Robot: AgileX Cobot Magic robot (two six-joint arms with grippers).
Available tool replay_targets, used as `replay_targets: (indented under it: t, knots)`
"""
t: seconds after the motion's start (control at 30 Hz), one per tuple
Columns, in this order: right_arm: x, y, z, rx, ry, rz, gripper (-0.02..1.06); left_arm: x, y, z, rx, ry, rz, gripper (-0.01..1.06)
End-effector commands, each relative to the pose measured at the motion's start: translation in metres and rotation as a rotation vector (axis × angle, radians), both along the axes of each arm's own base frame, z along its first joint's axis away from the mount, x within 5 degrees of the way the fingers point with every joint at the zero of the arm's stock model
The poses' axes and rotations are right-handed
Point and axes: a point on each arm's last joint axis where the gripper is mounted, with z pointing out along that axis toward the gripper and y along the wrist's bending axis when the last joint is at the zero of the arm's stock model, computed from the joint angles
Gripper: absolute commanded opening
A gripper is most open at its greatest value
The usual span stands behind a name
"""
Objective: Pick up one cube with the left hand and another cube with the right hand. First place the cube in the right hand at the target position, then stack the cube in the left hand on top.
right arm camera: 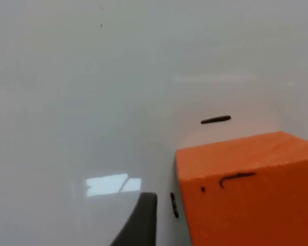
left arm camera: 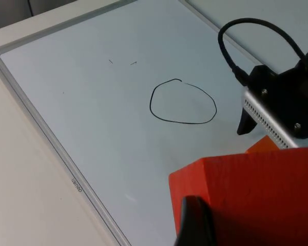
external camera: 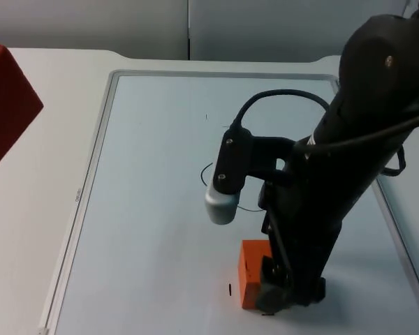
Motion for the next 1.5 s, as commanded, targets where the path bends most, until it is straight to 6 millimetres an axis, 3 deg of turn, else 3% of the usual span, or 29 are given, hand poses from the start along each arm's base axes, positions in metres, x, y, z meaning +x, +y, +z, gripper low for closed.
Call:
replay_targets:
  t: [0.0,0.13,0.23,0.3,0.43,0.47,0.57,0.63,0.77,0.8,0.93,0.97,1.1,1.13,1.3,1.33,1.47]
  knots:
    - [-0.001,0.007,0.002,0.012,-0.022,0.029,0.85,-0.001,0.000,0.001,-0.016,-0.007,0.000,0.22]
    - [-0.002,0.008,0.002,0.011,-0.022,0.030,0.74,-0.001,0.000,0.001,-0.016,-0.007,0.000,0.22]
    - [-0.004,0.007,0.002,0.000,-0.001,0.029,0.51,-0.001,-0.001,0.001,-0.019,-0.003,0.000,0.22]
    - [-0.004,0.007,0.002,-0.002,0.000,0.030,0.47,-0.001,-0.001,0.001,-0.019,-0.003,0.000,0.22]
    - [-0.005,0.007,0.003,-0.001,0.003,0.030,0.23,-0.001,-0.001,-0.001,-0.017,0.003,-0.001,0.22]
    - [-0.005,0.007,0.003,-0.001,0.003,0.030,0.23,-0.001,-0.001,-0.001,-0.017,0.003,-0.001,0.22]
    - [-0.005,0.007,0.016,0.013,0.001,0.001,0.00,-0.002,-0.001,-0.008,-0.015,0.021,0.001,0.22]
    - [-0.005,0.007,0.027,0.023,0.001,-0.012,0.00,-0.002,-0.001,-0.011,-0.019,0.028,0.003,0.22]
    - [-0.011,0.005,0.078,0.090,-0.036,-0.052,0.00,-0.002,-0.001,-0.016,-0.026,0.036,0.007,0.22]
    - [-0.011,0.005,0.078,0.090,-0.036,-0.052,0.00,-0.002,-0.001,-0.016,-0.026,0.036,0.007,0.22]
    - [-0.027,-0.011,0.140,0.200,-0.142,-0.124,0.00,-0.002,-0.001,-0.016,-0.028,0.032,0.008,0.22]
    - [-0.027,-0.011,0.140,0.200,-0.142,-0.124,0.00,-0.002,-0.001,-0.016,-0.028,0.032,0.008,0.22]
    - [-0.057,-0.042,0.200,0.306,-0.254,-0.215,0.00,-0.002,-0.001,-0.016,-0.028,0.032,0.008,0.22]
    - [-0.057,-0.042,0.200,0.306,-0.254,-0.215,0.00,-0.002,-0.001,-0.016,-0.028,0.032,0.008,0.22]
    - [-0.094,-0.078,0.252,0.458,-0.362,-0.330,0.00,-0.001,-0.001,-0.016,-0.010,0.019,-0.002,0.22]
    - [-0.094,-0.078,0.252,0.458,-0.362,-0.330,0.00,-0.001,-0.001,-0.016,-0.010,0.019,-0.002,0.22]
    - [-0.127,-0.111,0.285,0.604,-0.450,-0.397,0.00,-0.001,-0.001,-0.016,-0.008,0.017,-0.003,0.22]
